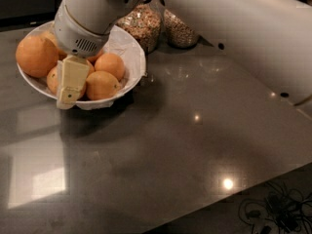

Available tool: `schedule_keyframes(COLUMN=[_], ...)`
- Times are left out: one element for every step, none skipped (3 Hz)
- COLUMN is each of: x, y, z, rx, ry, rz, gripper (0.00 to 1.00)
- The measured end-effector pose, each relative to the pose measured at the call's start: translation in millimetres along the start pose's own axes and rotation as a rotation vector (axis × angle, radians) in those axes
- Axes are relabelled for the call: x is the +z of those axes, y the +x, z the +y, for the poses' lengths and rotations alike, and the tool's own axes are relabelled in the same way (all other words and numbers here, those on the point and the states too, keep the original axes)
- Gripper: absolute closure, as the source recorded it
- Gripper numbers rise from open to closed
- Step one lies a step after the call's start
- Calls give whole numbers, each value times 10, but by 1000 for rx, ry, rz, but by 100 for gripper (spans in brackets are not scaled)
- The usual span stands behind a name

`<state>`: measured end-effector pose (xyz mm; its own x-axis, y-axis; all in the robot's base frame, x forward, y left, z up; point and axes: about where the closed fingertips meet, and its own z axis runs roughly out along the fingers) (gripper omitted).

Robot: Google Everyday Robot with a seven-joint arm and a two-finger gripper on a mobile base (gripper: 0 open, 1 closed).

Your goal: Pick orange from white bowl

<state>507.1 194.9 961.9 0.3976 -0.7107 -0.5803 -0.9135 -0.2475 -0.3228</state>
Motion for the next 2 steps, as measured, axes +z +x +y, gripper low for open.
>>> schedule_keyframes(x=[-31,-35], y=[-12,-116], z=[-7,-123], rx=[6,-32], ry=[35,67], rz=[-35,-84], gripper=[0,0])
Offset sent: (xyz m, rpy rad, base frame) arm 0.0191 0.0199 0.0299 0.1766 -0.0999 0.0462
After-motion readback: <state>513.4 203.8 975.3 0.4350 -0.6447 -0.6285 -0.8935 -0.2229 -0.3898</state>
